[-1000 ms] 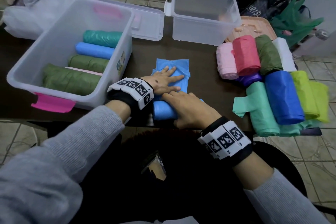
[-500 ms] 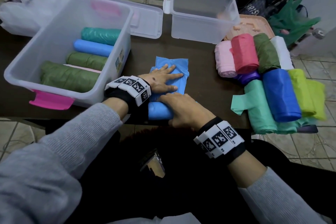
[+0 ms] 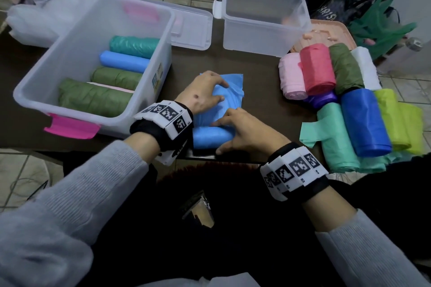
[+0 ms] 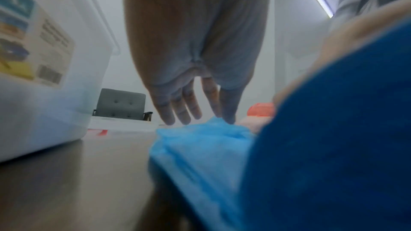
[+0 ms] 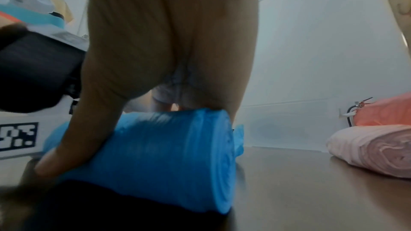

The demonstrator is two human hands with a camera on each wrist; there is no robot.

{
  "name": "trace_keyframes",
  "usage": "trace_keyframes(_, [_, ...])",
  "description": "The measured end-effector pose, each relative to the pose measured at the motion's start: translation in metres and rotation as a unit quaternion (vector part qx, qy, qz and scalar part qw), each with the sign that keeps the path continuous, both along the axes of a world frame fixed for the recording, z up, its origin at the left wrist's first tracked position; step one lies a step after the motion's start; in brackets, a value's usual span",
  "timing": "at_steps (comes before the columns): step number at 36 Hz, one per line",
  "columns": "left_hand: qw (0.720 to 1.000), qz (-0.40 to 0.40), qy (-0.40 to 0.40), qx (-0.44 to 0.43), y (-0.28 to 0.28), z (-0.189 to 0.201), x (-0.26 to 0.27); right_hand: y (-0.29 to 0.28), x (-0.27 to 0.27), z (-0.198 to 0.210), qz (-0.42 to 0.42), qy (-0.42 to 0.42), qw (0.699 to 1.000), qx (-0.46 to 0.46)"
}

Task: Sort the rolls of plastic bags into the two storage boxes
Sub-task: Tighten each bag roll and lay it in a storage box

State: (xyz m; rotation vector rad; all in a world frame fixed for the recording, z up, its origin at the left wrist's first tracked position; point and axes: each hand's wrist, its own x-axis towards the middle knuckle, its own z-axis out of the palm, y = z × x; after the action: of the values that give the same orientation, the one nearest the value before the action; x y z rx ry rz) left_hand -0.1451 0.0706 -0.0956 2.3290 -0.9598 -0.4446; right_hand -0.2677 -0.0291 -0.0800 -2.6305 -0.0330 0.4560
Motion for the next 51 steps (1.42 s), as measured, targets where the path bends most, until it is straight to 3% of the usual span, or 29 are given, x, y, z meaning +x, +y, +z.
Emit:
trace_keyframes(6, [0.995, 0.094, 0.027, -0.018, 0.008, 0.022, -0.022, -0.011, 0.006, 0.001, -0.065, 0.014, 0.994, 0.083])
trace_keyframes(12, [0.992, 0.022, 0.076, 0.097, 0.033, 0.046, -0.033, -0.019, 0.016, 0.002, -0.054, 0.053, 0.994, 0.083])
trace_keyframes(19, [0.988, -0.021, 0.104, 0.115, 0.039, 0.045, -0.034, -0.019, 0.016, 0.002, -0.04, 0.03, 0.997, 0.058])
trace_keyframes(21, [0.988, -0.02, 0.1, 0.116, 0.037, 0.042, -0.031, -0.016, 0.011, 0.001, -0.063, -0.004, 0.998, 0.028])
trace_keyframes(26, [0.983, -0.035, 0.097, 0.153, 0.029, 0.04, -0.021, 0.007, -0.009, 0.002, -0.069, -0.151, 0.976, -0.144])
trace_keyframes(31, [0.98, -0.043, 0.102, 0.163, 0.025, 0.037, -0.016, 0.027, -0.024, -0.004, -0.076, -0.133, 0.973, -0.173])
trace_keyframes(39, [0.995, 0.044, 0.016, 0.083, 0.026, 0.029, -0.022, 0.036, -0.008, -0.015, -0.106, -0.115, 0.966, -0.208])
trace_keyframes(47, [0.985, 0.019, 0.012, 0.168, 0.025, 0.022, -0.026, 0.019, 0.017, 0.0, -0.041, -0.051, 0.965, -0.253])
trace_keyframes(51, [0.982, 0.004, 0.032, 0.188, 0.023, 0.028, -0.024, 0.013, 0.022, 0.005, -0.04, -0.023, 0.973, -0.227])
